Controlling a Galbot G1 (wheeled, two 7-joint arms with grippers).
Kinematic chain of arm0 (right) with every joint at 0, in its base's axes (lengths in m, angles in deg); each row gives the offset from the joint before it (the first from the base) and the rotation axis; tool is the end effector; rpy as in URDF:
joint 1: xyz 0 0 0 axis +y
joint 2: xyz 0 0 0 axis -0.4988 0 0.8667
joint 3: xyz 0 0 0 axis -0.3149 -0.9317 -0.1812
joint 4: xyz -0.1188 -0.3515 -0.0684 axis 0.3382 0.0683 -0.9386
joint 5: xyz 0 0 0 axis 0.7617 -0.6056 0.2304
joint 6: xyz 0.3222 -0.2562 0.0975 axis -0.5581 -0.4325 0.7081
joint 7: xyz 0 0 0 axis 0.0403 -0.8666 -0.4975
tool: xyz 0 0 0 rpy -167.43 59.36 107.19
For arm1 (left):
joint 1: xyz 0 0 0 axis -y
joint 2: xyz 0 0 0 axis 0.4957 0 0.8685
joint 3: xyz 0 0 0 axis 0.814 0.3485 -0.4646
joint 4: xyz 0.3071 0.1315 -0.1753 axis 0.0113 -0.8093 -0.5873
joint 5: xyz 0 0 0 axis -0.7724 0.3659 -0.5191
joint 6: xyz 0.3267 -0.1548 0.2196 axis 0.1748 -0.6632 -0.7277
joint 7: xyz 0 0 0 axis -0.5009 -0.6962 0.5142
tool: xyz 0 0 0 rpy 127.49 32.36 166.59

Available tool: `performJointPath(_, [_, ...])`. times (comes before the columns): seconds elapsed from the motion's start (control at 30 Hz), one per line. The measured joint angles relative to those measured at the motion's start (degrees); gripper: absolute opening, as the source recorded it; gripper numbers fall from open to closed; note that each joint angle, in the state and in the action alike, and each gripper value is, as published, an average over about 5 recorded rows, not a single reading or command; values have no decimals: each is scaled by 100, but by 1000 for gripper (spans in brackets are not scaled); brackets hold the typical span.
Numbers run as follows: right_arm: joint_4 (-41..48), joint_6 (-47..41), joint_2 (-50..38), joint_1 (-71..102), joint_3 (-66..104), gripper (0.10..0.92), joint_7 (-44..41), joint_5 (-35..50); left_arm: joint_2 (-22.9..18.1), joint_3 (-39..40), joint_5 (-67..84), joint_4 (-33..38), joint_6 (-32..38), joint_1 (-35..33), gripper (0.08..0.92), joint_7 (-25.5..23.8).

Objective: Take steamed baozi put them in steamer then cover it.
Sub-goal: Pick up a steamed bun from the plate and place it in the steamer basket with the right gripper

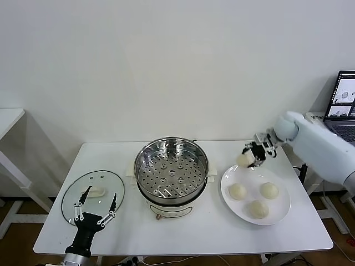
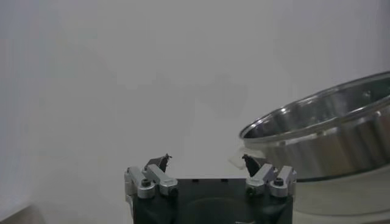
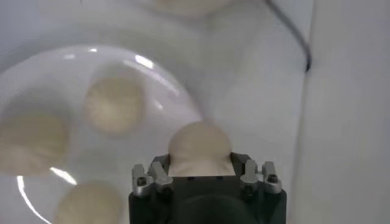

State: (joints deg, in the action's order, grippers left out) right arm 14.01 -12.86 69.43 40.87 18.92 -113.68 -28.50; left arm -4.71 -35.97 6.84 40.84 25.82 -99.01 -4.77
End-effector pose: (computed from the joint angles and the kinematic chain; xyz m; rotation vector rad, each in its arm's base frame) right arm 0.6789 -0.1259 -0.0790 1.5800 -1.3626 1.7311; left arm 0.1856 0.0885 -0.3744 0.1675 2.9652 0.6111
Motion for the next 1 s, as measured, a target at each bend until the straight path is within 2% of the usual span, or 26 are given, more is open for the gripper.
performJointPath(0.23, [-459,678,451,-927,-518,695,-213,199,-2,8,0,55,3,-25,823,4])
performJointPath(0.47, [-531,1345,1196,-1271,-739,699,-322,32,-30,15,-14,55,27,-15,823,6])
performJointPath(1.0, [446,2637,2821,-706,-639,704,-214,-1228,-63,-30,-46,184,61,-101,823,20])
